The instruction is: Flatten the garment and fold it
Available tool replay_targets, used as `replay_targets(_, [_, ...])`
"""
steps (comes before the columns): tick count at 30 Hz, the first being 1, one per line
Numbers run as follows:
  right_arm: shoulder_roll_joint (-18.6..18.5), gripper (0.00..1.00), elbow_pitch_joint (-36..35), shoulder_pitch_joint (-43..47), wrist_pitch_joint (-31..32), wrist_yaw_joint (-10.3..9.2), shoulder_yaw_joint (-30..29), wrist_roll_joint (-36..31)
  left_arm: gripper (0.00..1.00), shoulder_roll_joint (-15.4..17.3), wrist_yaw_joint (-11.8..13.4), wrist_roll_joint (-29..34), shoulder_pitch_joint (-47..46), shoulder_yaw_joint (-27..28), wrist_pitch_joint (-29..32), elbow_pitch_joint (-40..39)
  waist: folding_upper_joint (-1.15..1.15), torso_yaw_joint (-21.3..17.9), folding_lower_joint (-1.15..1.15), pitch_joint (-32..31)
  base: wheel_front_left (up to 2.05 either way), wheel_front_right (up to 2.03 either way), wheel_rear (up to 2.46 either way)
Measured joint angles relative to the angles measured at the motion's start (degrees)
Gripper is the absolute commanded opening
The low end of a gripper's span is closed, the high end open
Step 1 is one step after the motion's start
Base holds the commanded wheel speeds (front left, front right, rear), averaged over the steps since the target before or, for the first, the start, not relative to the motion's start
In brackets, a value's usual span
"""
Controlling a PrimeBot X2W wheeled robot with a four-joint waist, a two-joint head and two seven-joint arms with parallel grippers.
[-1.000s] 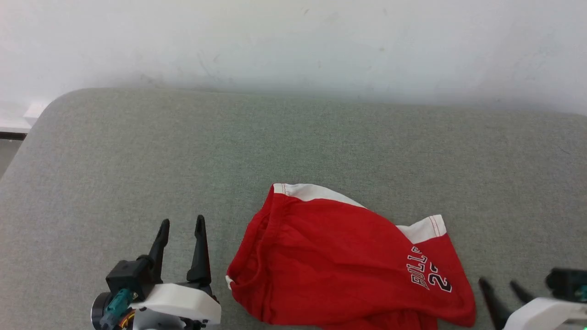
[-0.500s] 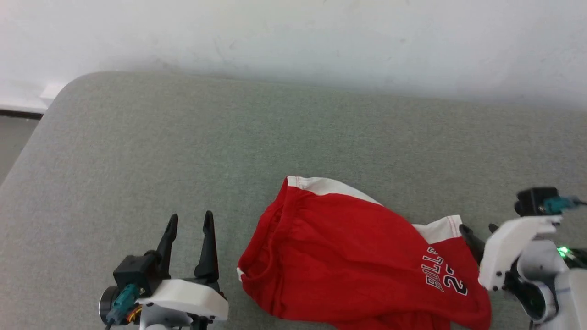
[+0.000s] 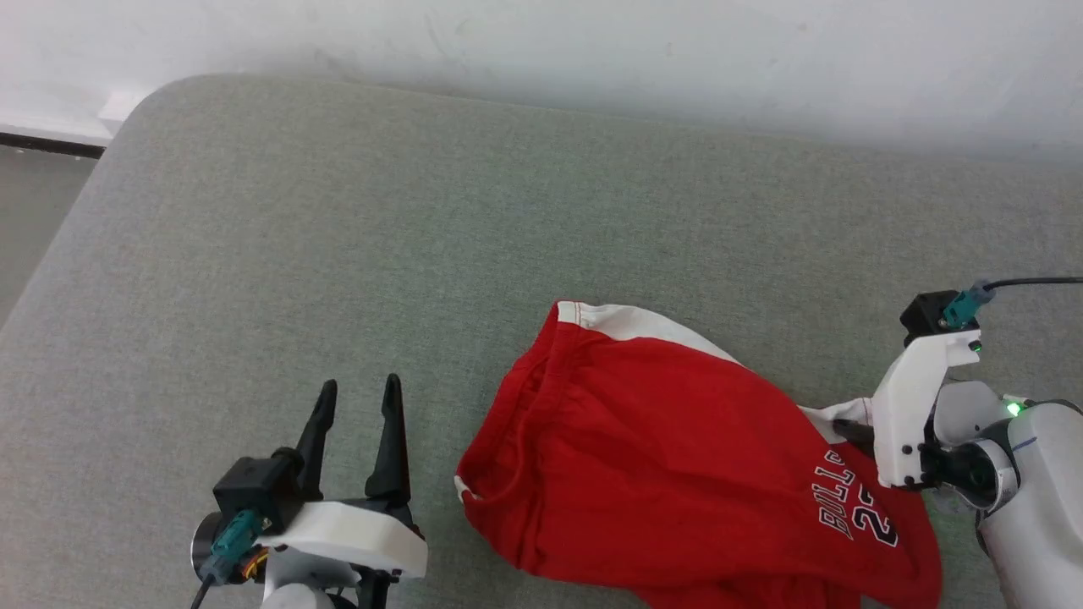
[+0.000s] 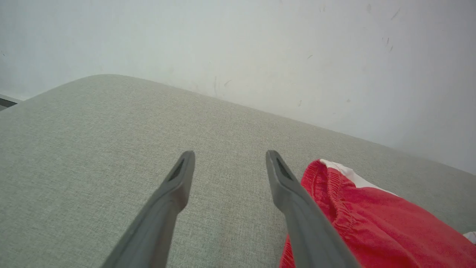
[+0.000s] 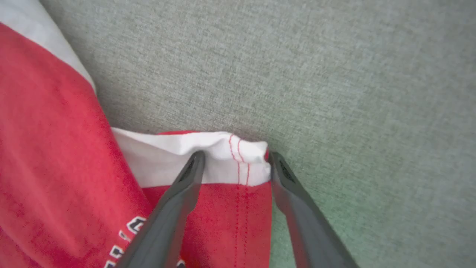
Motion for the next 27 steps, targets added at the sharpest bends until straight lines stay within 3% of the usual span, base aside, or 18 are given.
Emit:
replay_targets(1, [0.0, 0.06, 0.2, -0.5, 0.7, -0.01, 0.2, 0.6, 1.00, 0.1, -0.4, 0.0, 0.0, 0.0, 0.0, 0.2, 0.00, -0.1, 0.00, 0.1, 0.00, 0.00, 0.00])
replay_targets(2, [0.0, 0.00, 0.3, -0.7, 0.9, -0.05, 0.3, 1.3, 1.00, 0.1, -0.8, 0.0, 0.0, -0.1, 0.0, 0.4, 0.00, -0.3, 0.00, 0.1, 0.00, 0.00, 0.00])
replay_targets(6, [0.1, 0.00, -0.3, -0.2, -3.4, -0.08, 1.3, 1.9, 1.00, 1.9, -2.6, -0.1, -2.2, -0.5, 1.9, 0.9, 0.00, -1.4, 0.01, -0.4, 0.00, 0.00, 0.00])
replay_targets(10, [0.3, 0.00, -0.9, 0.7, -6.6, -0.07, 1.8, 2.1, 1.00, 4.1, -6.0, -0.6, -8.8, -1.9, 7.6, 1.1, 0.01, -2.7, 0.01, -1.4, 0.00, 0.00, 0.00])
replay_targets(14, [0.2, 0.00, -2.1, 1.1, -7.7, -0.07, 2.1, 1.9, 1.00, 4.6, -10.2, -1.5, -18.6, -4.7, 15.8, 4.5, 0.01, -4.2, 0.01, -1.9, 0.00, 0.00, 0.00])
replay_targets(19, [0.4, 0.00, -4.0, 1.1, -7.8, -0.07, 3.5, 1.7, 1.00, 3.1, -14.8, -5.3, -29.0, -10.1, 28.6, 15.4, 0.01, -6.2, 0.01, -1.5, 0.00, 0.00, 0.00])
replay_targets(27, [1.1, 0.00, -6.9, 0.4, -7.6, -0.07, 6.6, 1.8, 1.00, 2.4, -16.0, -14.7, -37.2, -18.5, 42.4, 31.8, 0.01, -9.7, 0.01, 0.5, 0.00, 0.00, 0.00])
